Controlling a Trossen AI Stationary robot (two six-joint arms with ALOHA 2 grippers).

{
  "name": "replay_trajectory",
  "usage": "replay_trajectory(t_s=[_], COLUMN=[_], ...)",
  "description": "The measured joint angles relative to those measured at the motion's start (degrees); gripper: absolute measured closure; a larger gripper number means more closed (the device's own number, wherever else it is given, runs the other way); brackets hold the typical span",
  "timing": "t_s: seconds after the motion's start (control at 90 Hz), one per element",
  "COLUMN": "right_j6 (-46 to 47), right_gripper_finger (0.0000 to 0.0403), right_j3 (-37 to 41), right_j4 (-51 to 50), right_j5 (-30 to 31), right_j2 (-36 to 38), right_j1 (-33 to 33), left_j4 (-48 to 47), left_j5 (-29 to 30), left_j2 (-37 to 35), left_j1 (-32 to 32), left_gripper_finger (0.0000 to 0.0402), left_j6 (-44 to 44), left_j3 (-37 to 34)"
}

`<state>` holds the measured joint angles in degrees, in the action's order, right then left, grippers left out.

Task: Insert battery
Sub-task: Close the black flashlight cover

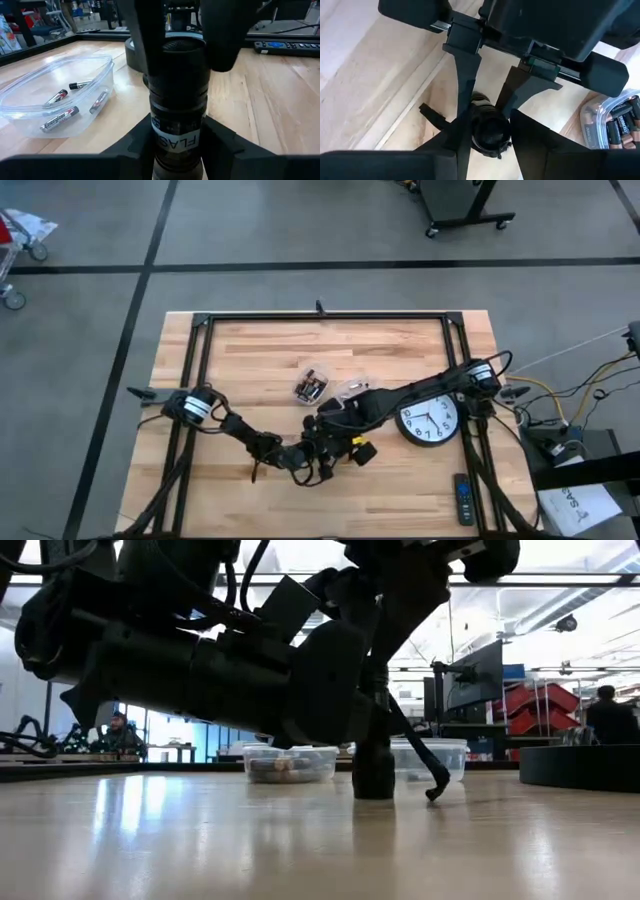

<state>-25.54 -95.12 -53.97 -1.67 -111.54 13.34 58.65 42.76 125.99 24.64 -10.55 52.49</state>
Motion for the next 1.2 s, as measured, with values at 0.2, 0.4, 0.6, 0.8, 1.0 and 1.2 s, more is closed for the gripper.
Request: replay_trajectory(t_s=[0.2,0.4,0.6,0.8,1.0,1.2], right_j6=[-0.55,5.86,15.62,24.62,45.29,68.85], right_gripper_finger=[0.0303,0.0276,0.0294,0.0305,0.0292,0.0302], right_j3=[0.64,0.97,1.62,1.65,1.74,1.76], right_j4=[0.25,0.27,0.54,1.22,1.91,2.39], right_j5=[0.09,0.37,2.48,2.58,2.43,2.93], right_j2=[0.1,-0.16,-0.2,-0.16,-0.16,-0.16], right_j1=[0.0,-0.07,-0.06,-0.15,-0.98,-1.42], left_j4=[0.0,0.04,0.04,0.04,0.23,0.26], left_j5=[-0.05,-0.28,-0.26,-0.23,-0.17,-0.02], left_j2=[0.0,0.0,0.0,0.0,-0.02,-0.04], left_j1=[0.0,0.0,0.0,0.0,0.0,-0.02], left_gripper_finger=[0.0296,0.0295,0.0298,0.0294,0.0298,0.0291], left_j6=[0.01,0.01,0.0,0.0,-0.19,-0.18], left_j3=[0.02,0.02,0.02,0.01,-0.01,-0.04])
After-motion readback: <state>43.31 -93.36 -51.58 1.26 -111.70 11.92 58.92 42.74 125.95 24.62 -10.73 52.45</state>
